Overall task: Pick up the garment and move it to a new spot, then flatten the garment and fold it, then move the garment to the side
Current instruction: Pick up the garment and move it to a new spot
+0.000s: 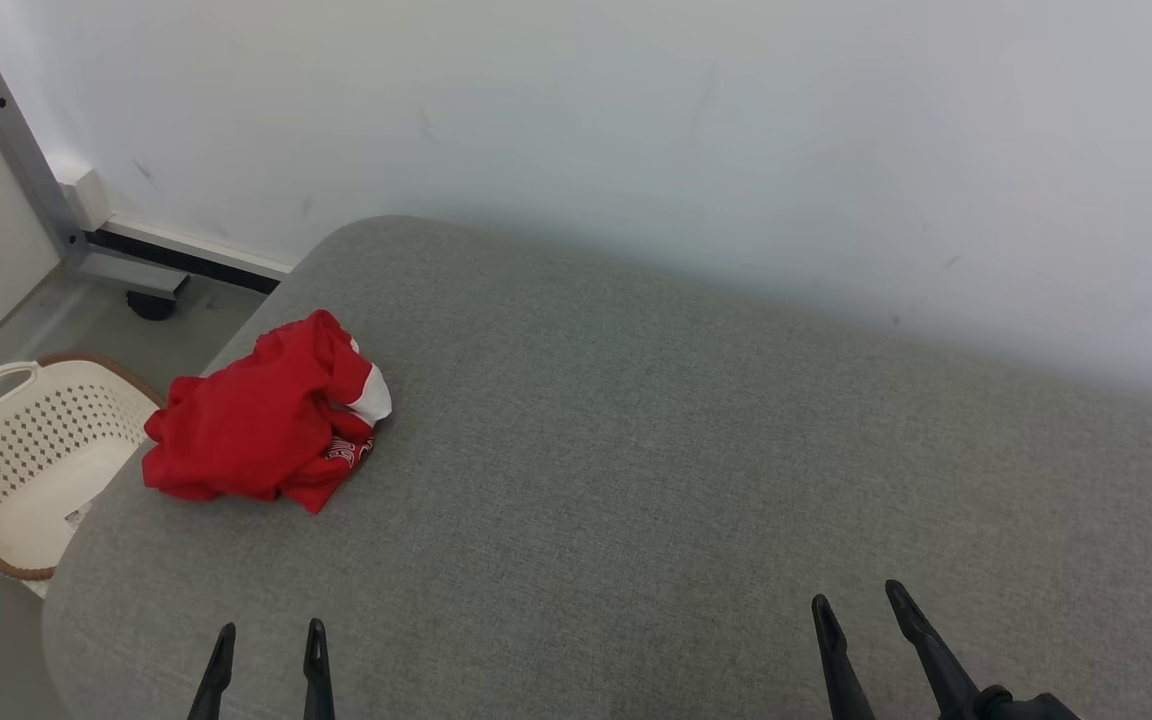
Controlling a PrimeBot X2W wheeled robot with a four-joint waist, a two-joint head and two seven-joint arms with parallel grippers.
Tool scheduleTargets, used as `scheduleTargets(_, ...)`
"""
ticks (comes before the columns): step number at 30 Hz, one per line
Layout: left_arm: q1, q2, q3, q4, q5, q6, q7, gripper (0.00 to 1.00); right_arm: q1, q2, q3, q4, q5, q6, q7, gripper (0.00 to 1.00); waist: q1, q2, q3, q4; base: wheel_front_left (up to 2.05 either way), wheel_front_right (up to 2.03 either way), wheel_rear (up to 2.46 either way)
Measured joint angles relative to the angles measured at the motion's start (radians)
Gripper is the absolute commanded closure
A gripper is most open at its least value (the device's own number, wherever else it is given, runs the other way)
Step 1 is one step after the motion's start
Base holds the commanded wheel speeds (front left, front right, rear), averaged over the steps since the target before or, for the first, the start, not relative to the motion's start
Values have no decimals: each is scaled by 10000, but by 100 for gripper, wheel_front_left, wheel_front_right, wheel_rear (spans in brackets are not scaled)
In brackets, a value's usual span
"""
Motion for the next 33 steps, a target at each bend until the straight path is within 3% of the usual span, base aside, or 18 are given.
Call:
scheduleTargets(19,-351,10,15,44,71,-38,0,0,6,-130,-13,38,36,0,2,0,0,0,249,144,0,0,0)
scheduleTargets(27,-3250,474,291,961,433,-430,-4,0,-268,-640,138,56,-35,0,0,0,0,0,752,157,0,0,0)
scheduleTargets(33,-5977,846,698,3327,-15,-598,169,0,-809,-1197,291,52,-84,0,0,0,1,1,1460,-22,0,0,0)
